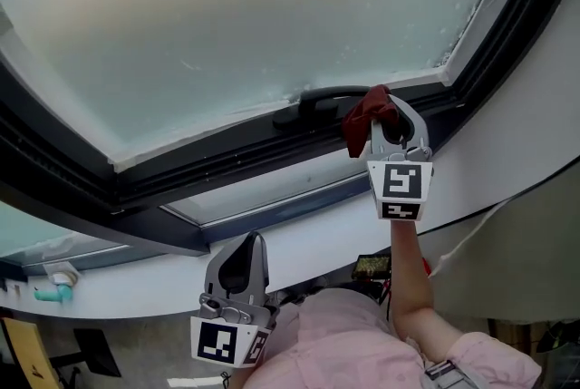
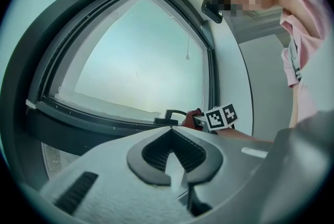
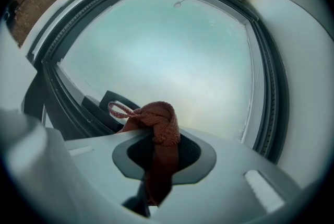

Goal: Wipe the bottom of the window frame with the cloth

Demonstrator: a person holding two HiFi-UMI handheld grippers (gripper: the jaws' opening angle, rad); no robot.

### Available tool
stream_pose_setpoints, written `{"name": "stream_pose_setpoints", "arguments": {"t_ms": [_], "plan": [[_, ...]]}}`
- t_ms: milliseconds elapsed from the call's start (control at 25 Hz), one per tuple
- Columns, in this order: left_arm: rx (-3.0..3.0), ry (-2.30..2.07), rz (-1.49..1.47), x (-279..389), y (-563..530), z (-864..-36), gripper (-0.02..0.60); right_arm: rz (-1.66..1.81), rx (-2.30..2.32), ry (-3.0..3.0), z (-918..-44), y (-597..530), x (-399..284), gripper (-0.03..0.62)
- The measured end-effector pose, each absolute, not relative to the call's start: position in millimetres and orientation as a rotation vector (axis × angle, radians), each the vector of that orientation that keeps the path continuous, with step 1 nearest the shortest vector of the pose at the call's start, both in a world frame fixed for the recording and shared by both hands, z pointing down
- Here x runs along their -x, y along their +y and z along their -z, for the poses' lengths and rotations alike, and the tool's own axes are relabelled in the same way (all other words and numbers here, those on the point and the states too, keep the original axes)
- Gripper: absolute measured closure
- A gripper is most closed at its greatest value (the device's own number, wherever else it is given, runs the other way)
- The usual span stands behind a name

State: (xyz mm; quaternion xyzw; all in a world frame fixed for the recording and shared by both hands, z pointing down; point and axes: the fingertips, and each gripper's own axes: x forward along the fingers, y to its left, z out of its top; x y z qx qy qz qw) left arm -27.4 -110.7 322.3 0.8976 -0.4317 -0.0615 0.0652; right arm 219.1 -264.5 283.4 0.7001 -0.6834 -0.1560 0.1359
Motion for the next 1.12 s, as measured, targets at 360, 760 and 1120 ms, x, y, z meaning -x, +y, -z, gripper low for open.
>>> {"name": "stream_pose_setpoints", "arguments": {"t_ms": [360,760,1120], "plan": [[-2.709,-1.282,0.186,45.9,-105.6,-323.5,0.581,0.477,-1.771,-2.028,-314.6,-266.7,-141.2,0.529],[-2.712,-1.265,0.190,64.6,-94.8,-326.2,0.582,0.449,-1.755,-1.999,-318.1,-268.6,-139.3,0.526],[-2.718,-1.271,0.186,85.6,-85.1,-327.8,0.581,0.424,-1.807,-2.038,-317.6,-269.0,-141.5,0.526]]}}
